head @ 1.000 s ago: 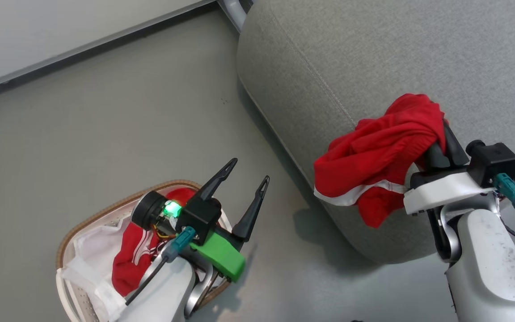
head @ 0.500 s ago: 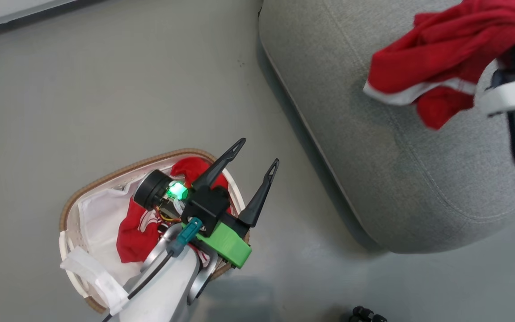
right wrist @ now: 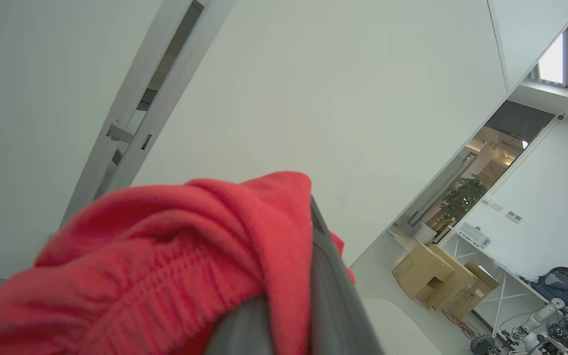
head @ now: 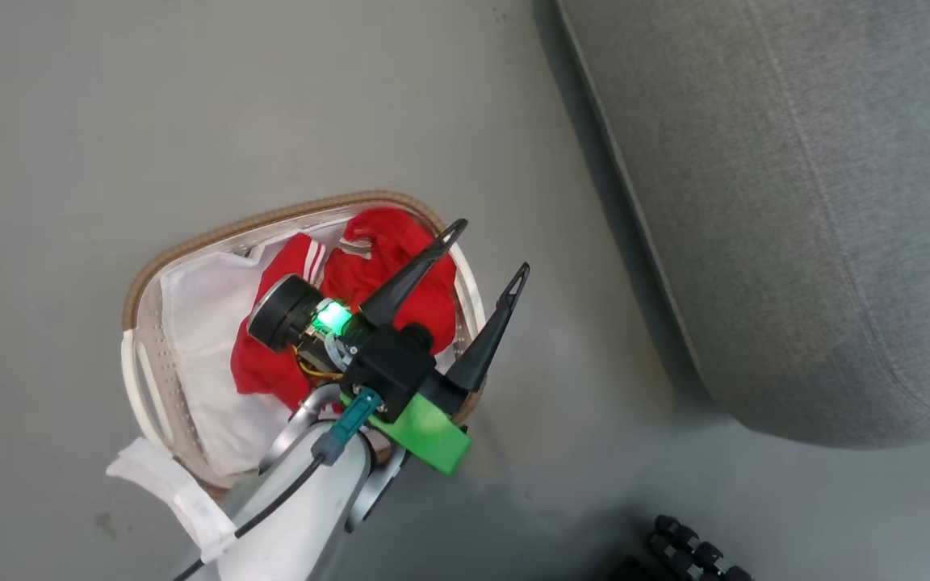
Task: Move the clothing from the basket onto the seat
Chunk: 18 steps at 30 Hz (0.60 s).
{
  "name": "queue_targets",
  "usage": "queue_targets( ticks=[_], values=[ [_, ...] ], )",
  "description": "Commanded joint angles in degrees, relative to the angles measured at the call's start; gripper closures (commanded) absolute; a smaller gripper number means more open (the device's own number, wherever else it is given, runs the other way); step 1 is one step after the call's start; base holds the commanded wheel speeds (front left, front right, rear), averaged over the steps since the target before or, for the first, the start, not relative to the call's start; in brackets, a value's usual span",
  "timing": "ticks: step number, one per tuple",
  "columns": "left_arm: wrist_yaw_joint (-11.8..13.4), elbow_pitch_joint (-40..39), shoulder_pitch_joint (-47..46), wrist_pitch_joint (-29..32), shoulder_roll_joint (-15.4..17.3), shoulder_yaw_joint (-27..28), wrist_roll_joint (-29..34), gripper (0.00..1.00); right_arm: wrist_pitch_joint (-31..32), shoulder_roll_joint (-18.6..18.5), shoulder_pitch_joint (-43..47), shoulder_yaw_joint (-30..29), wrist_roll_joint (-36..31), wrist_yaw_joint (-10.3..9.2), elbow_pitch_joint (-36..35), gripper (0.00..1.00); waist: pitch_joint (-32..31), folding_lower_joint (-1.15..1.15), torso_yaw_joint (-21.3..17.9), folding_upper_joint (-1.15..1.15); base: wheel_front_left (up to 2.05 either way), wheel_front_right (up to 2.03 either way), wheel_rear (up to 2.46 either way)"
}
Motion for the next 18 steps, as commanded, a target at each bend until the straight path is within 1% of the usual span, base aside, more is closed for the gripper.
queue_targets(
  ticks=[1, 2, 5, 8, 12, 14, 18],
  values=[
    [0.26, -0.63, -1.2, 0.18, 0.72, -0.1, 0.67, 0.0, 0.37, -0.36, -1.05, -0.99, -0.69, -0.07, 1.43, 1.0, 4.35, 0.0, 3.47, 0.0, 0.0, 0.0, 0.0],
    [0.26, -1.18, -1.52, 0.36, 0.78, -0.27, 0.68, 0.0, 0.51, -1.15, -1.8, -2.01, -1.3, -0.07, 2.67, 1.0, 5.25, 0.0, 4.06, 0.0, 0.0, 0.0, 0.0],
    [0.44, -2.25, -1.73, 0.9, 0.69, -0.51, 0.64, 0.0, -0.05, -1.51, -2.48, -5.31, -2.48, -0.07, 6.81, 1.0, 7.0, 0.0, 5.42, 0.0, 0.0, 0.0, 0.0],
    [0.3, -3.33, -2.13, 1.13, 0.48, -1.23, 0.5, 0.0, -1.43, -1.64, -0.33, -7.86, -6.04, -0.07, 10.39, 1.0, 8.34, 0.0, 7.01, 0.0, 0.0, 0.0, 0.0],
    [0.78, -3.78, -1.73, 1.28, 0.75, -1.33, 0.17, 0.0, -2.76, 0.84, 3.03, -10.86, -9.16, -0.07, 15.3, 1.0, 9.1, 0.0, 7.45, 0.0, 0.0, 0.0, 0.0],
    [0.74, -3.84, -1.46, 1.51, 0.98, -1.33, 0.02, 0.0, -3.24, 1.72, 4.48, -12.28, -10.59, -0.08, 17.17, 1.0, 9.25, 0.0, 7.29, 0.0, 0.0, 0.0, 0.0],
    [0.94, -3.97, -1.38, 1.68, 1.47, -1.36, -0.24, 0.0, -3.66, 4.64, 6.53, -14.62, -12.07, -0.07, 20.39, 0.99, 8.98, 0.0, 6.32, 0.0, 0.0, 0.0, 0.0]
  ],
)
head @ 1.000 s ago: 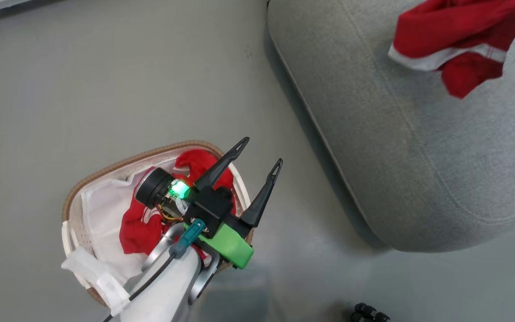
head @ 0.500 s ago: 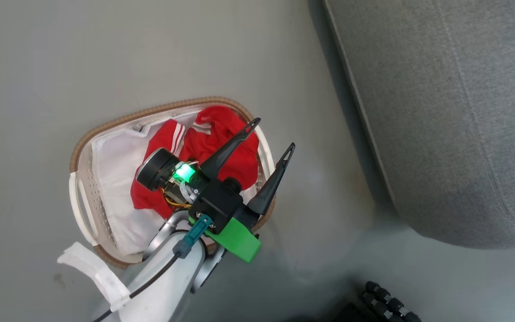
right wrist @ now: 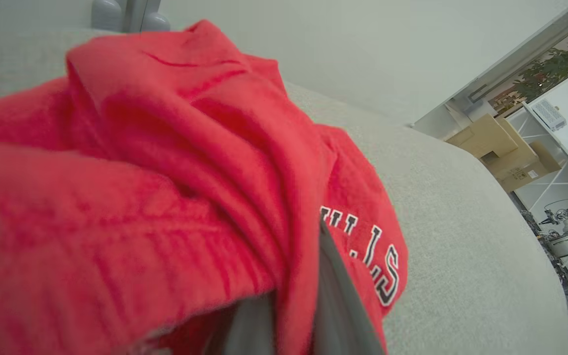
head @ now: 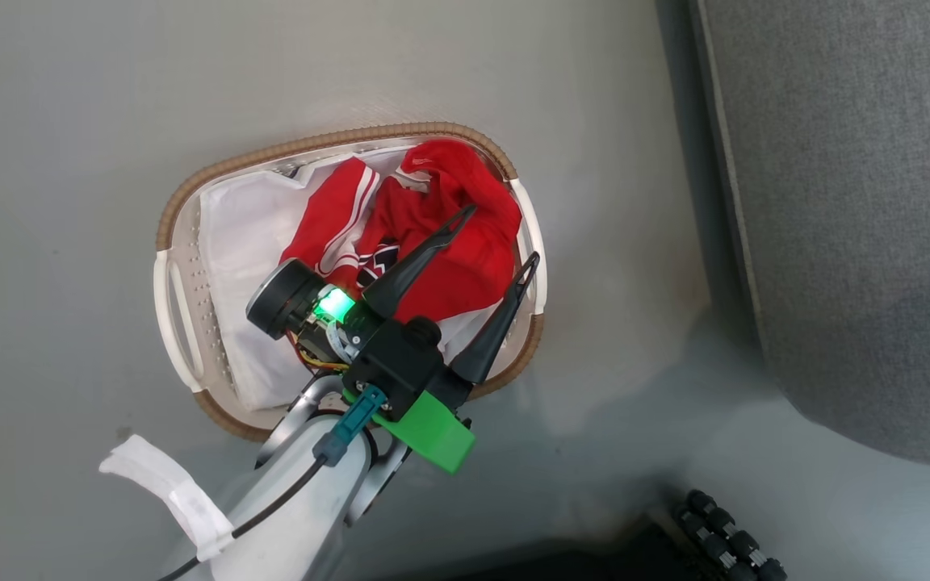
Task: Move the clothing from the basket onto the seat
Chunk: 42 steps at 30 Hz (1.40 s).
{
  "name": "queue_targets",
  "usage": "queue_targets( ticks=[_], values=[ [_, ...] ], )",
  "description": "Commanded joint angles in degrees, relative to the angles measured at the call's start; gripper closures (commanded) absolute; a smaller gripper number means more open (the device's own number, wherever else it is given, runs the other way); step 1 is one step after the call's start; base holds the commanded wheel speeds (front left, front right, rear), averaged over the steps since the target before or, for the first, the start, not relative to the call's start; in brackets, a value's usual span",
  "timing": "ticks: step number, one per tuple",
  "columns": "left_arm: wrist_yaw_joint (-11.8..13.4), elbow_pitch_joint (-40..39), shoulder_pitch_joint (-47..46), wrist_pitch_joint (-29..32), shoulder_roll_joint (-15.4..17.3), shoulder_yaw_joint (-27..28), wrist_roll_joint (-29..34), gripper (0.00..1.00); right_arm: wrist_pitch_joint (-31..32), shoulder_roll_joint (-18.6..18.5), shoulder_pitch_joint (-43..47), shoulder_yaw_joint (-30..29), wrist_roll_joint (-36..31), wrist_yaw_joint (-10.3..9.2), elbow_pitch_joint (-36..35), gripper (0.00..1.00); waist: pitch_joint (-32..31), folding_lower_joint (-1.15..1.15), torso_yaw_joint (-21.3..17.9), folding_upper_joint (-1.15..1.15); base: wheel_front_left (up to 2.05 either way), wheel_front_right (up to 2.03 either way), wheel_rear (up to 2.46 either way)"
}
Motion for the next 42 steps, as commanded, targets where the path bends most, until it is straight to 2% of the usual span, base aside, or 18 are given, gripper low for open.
queue_targets(
  ticks=[1, 2, 3, 9, 16, 28, 35, 42],
  values=[
    [0.27, -0.13, -0.16, 0.09, 0.3, -0.05, -0.71, 0.0, -0.31, 0.42, 0.99, -0.61, -0.37, -0.08, 0.38, 0.67, -0.29, -0.01, -0.64, 0.0, 0.0, 0.0, 0.0],
    [0.33, -0.11, -0.15, 0.15, 0.36, -0.03, -0.79, 0.0, -0.34, 1.01, 1.22, -0.66, -0.24, -0.08, -0.08, 0.54, -0.44, -0.01, -0.9, 0.0, 0.0, 0.0, 0.0],
    [0.4, -0.06, -0.11, 0.07, 0.47, -0.03, -0.85, 0.0, -0.36, 1.81, 1.78, -0.42, 0.1, -0.08, -1.03, 0.0, -0.63, -0.01, -1.2, 0.0, 0.0, 0.0, 0.0],
    [0.74, 0.41, 0.51, -0.06, 0.82, 0.21, -1.31, 0.0, -0.39, 5.64, 8.21, 3.2, 4.05, -0.08, -8.42, 0.0, -2.41, -0.01, -3.02, 0.0, 0.0, 0.0, 0.0],
    [0.5, 1.53, 0.57, -0.93, -0.03, 0.72, -3.28, 0.0, -0.41, 7.56, 16.24, 4.59, 7.52, -0.08, -14.57, 0.0, -6.51, -0.01, -3.35, 0.0, 0.0, 0.0, 0.0],
    [1.43, 6.09, 2.85, -2.29, -2.72, 3.57, -6.46, 0.0, -0.35, 10.85, 24.35, 4.19, 9.46, -0.08, -18.8, 0.0, -18.42, -0.01, 0.09, 0.0, 0.0, 0.0, 0.0],
    [3.06, 7.05, 7.88, -2.3, -3.49, 10.11, -8.09, 0.0, -0.35, 13.41, 26.81, 9.0, 11.72, -0.08, -20.51, 0.0, -27.12, -0.01, 3.72, 0.0, 0.0, 0.0, 0.0],
    [4.16, 6.94, 14.51, -2.24, -4.15, 17.87, -8.33, 0.0, -0.35, 17.89, 32.15, 15.92, 15.54, -0.08, -23.4, 0.0, -32.84, -0.01, 7.11, 0.0, 0.0, 0.0, 0.0]
  ],
)
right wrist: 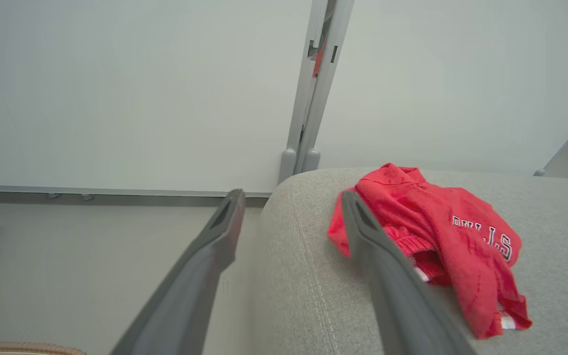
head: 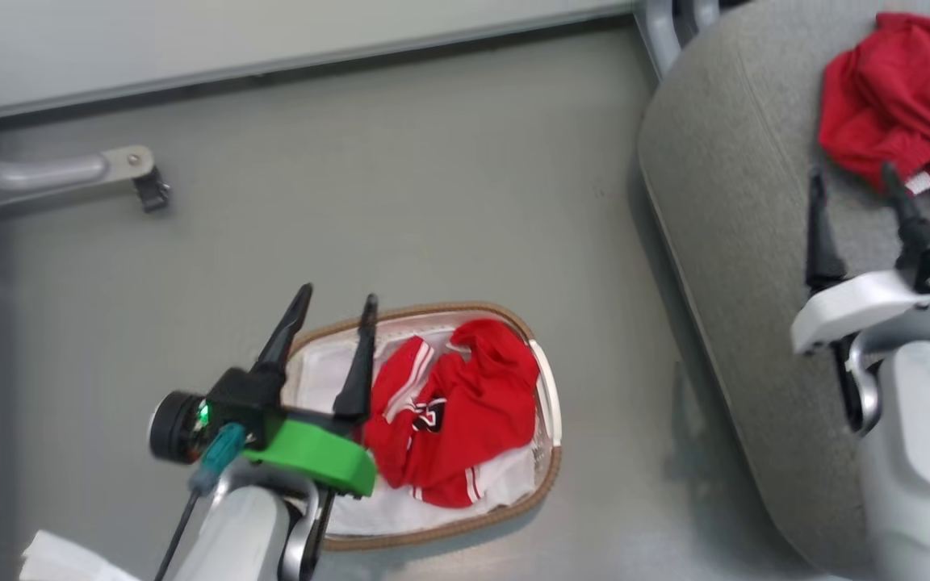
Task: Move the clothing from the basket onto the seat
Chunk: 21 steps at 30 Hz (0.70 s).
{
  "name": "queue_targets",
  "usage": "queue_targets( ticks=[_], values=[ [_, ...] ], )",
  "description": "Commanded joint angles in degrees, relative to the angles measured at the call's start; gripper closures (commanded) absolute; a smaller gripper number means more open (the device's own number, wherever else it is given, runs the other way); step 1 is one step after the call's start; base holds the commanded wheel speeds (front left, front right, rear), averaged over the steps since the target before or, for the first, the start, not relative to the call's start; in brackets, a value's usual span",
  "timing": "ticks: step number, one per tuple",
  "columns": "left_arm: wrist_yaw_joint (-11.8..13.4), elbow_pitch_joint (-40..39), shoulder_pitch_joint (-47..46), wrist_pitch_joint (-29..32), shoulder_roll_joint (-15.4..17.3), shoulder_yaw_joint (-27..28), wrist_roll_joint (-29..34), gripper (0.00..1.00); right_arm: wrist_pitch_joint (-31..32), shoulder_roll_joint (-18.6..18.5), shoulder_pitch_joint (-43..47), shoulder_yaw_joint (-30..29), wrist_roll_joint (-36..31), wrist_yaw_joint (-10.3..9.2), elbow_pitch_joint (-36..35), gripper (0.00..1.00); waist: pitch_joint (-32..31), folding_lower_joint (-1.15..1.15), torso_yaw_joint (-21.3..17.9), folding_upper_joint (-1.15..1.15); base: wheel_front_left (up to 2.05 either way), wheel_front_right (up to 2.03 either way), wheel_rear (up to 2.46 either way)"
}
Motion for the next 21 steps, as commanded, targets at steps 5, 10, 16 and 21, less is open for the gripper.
queue_targets(
  ticks=[5, 10, 16, 21],
  values=[
    [0.75, -0.63, 6.17, -0.03, -1.2, 5.97, -0.68, 0.0, -0.11, 2.3, 6.05, 4.88, 3.59, -0.08, -2.48, 0.0, -7.46, 0.0, 6.52, 0.0, 0.0, 0.0, 0.0],
    [0.5, -0.83, 10.75, -0.04, -2.2, 10.19, -0.52, 0.0, -0.11, 3.5, 12.17, 7.67, 6.7, -0.08, -4.88, 0.0, -9.63, 0.0, 8.42, 0.0, 0.0, 0.0, 0.0],
    [0.38, -1.45, 14.97, -0.05, -2.63, 13.62, -0.38, 0.0, -0.11, 3.57, 19.15, 11.96, 13.46, -0.07, -6.01, 0.0, -11.74, 0.0, 9.84, 0.0, 0.0, 0.0, 0.0],
    [0.42, -2.1, 17.42, -0.04, -2.88, 15.57, -0.53, 0.0, -0.11, 3.59, 22.87, 13.21, 15.19, -0.08, -7.24, 0.0, -12.79, 0.0, 10.04, 0.0, 0.0, 0.0, 0.0]
  ],
)
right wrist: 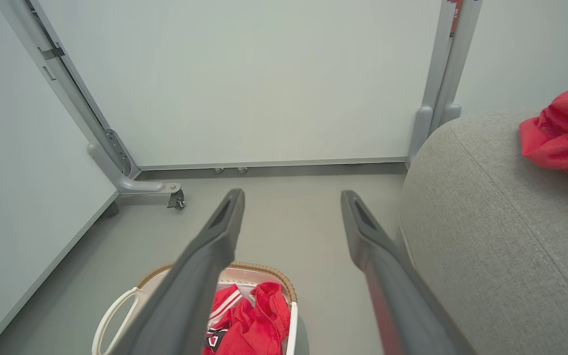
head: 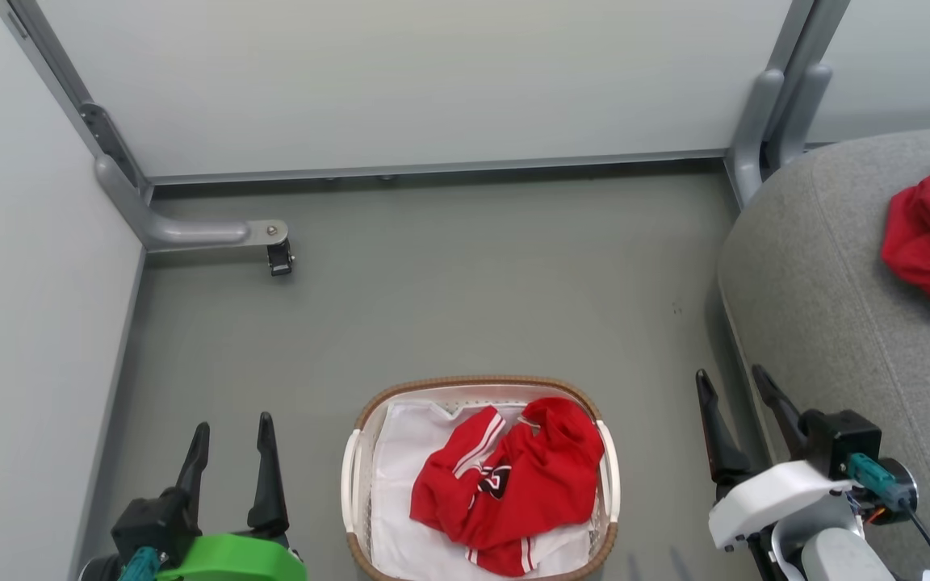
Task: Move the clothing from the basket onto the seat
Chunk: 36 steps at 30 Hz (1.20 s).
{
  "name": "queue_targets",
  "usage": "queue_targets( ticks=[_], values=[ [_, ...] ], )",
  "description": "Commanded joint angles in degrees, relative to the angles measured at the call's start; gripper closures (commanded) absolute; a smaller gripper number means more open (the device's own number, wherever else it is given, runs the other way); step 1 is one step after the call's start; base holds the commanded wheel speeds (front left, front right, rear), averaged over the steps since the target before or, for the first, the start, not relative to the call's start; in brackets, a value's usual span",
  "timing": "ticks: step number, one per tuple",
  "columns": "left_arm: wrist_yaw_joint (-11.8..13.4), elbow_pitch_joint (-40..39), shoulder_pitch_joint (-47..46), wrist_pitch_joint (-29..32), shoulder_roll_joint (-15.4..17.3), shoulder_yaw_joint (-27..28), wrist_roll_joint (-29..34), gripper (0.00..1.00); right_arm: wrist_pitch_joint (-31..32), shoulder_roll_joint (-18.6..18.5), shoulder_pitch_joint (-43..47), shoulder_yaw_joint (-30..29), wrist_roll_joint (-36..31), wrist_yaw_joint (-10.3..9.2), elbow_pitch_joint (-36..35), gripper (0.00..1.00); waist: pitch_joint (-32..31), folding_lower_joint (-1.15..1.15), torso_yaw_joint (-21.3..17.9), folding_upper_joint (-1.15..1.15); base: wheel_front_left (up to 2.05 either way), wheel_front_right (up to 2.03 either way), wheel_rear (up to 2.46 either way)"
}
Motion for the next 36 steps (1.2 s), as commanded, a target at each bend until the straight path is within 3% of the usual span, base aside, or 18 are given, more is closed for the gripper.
queue_targets(
  ticks=[1, 36],
  values=[
    [-0.23, -0.32, 1.24, -0.05, -0.01, 0.44, 0.29, 0.0, -0.11, -0.3, 1.24, 0.23, 0.53, -0.08, -0.52, 0.0, -0.92, 0.0, 0.49, 0.0, 0.0, 0.0, 0.0],
    [-0.39, 0.69, -0.25, -0.05, -0.06, -1.28, 0.38, 0.0, -0.11, -0.27, 1.07, 0.07, -0.24, -0.07, -3.32, 0.0, 0.64, 0.0, -0.68, 0.0, 0.0, 0.0, 0.0]
  ],
)
